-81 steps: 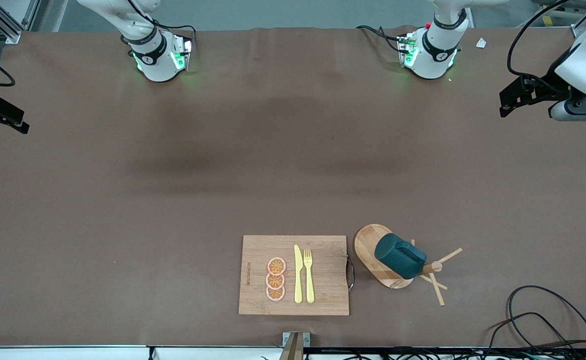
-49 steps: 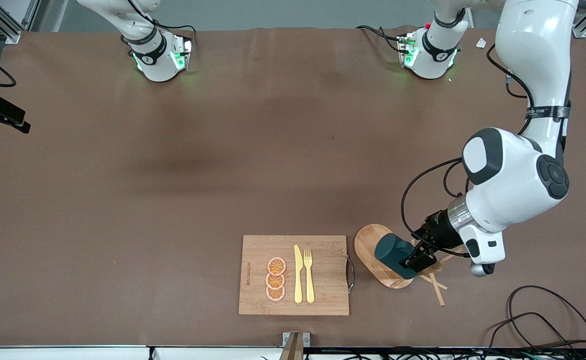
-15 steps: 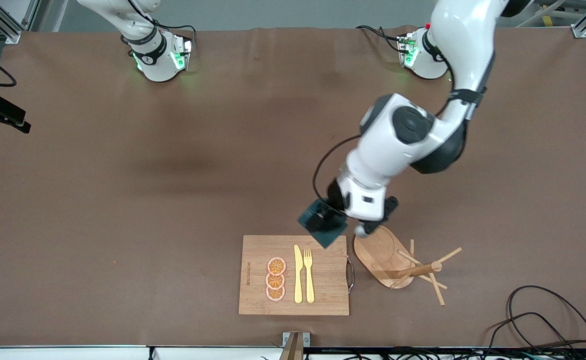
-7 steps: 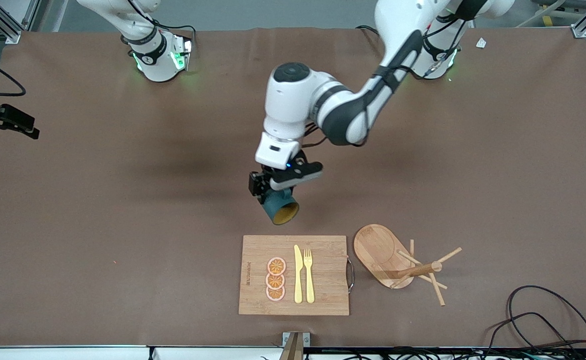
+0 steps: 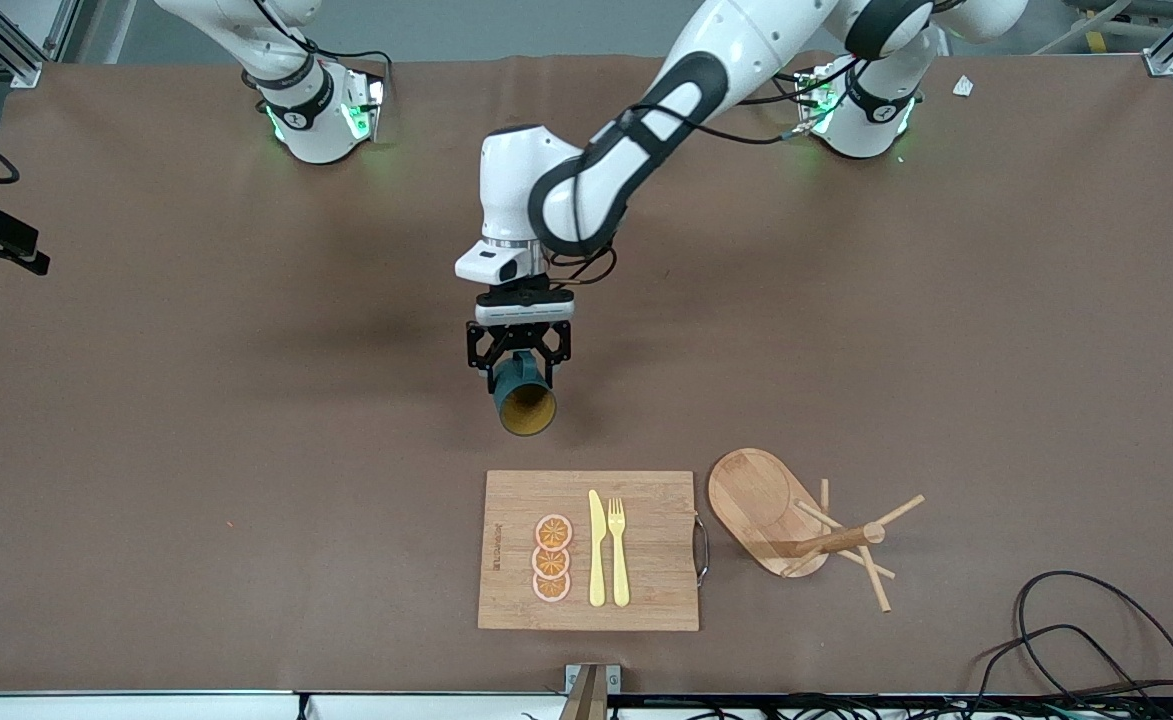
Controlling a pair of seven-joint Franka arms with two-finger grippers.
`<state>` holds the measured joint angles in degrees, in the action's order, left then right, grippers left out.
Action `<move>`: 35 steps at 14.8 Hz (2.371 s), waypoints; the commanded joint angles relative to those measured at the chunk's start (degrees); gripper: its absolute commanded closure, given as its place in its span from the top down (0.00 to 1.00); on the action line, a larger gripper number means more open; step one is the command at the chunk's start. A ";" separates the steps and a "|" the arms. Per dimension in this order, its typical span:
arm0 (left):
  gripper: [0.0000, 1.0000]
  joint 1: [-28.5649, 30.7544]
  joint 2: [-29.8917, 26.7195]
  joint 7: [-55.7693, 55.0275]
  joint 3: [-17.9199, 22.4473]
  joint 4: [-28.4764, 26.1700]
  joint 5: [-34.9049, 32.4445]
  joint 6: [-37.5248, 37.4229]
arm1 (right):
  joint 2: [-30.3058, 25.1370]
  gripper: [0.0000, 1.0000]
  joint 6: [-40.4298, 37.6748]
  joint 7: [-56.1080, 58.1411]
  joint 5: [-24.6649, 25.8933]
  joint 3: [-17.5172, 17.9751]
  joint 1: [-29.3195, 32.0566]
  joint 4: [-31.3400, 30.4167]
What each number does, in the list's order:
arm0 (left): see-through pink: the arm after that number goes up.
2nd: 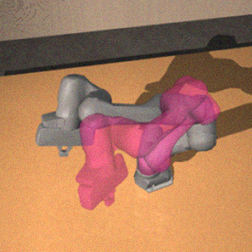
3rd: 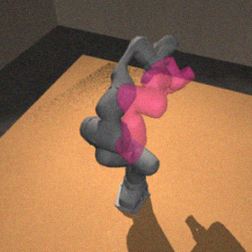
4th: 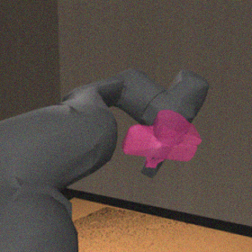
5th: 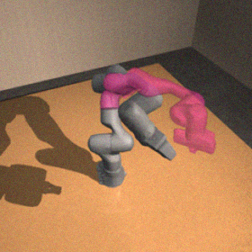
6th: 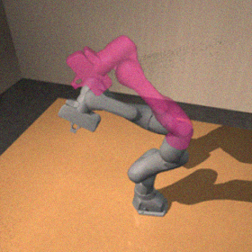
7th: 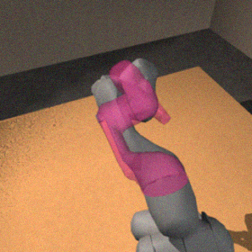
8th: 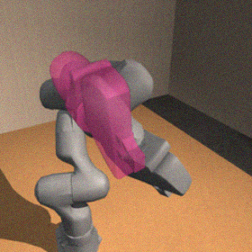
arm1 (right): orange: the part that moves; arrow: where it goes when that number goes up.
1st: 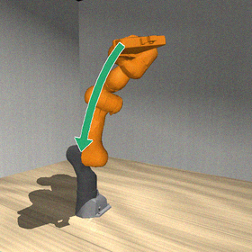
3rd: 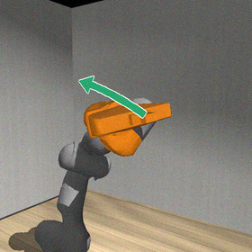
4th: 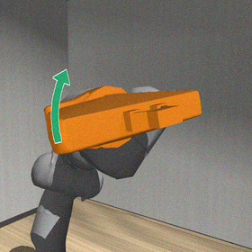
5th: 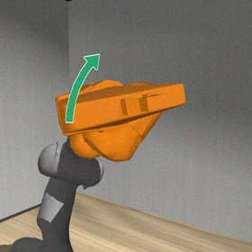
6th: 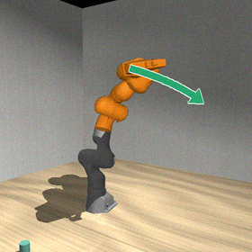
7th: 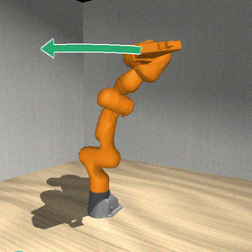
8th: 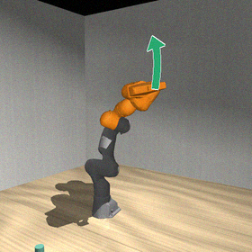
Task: Transfer cup from left to right arm and place
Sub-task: 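Lift the teal mug off the stand and carry it toward the table middle, then lower the teal mug onto the table and open the left gripper, then withdraw the left gripper to rest while the right gripper reaches out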
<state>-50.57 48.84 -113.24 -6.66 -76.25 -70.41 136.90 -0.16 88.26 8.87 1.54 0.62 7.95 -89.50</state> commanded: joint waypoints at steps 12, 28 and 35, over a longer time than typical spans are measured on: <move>1.00 -17.98 14.45 -20.53 13.87 0.05 -26.11 -13.76 | 0.07 1.00 -0.63 0.80 -0.49 0.61 0.22 0.73; 1.00 -11.06 -13.40 0.44 -0.37 0.13 30.83 -31.70 | 0.07 1.00 -0.45 0.54 -0.40 0.79 -1.00 1.17; 1.00 10.29 -24.04 30.93 -0.46 0.40 47.36 -31.70 | 1.21 1.00 -5.26 0.98 -0.49 0.79 -0.92 1.18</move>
<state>-44.86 27.69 -89.14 -6.45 -74.11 -26.65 104.89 0.00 86.47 9.16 1.49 1.54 7.09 -88.68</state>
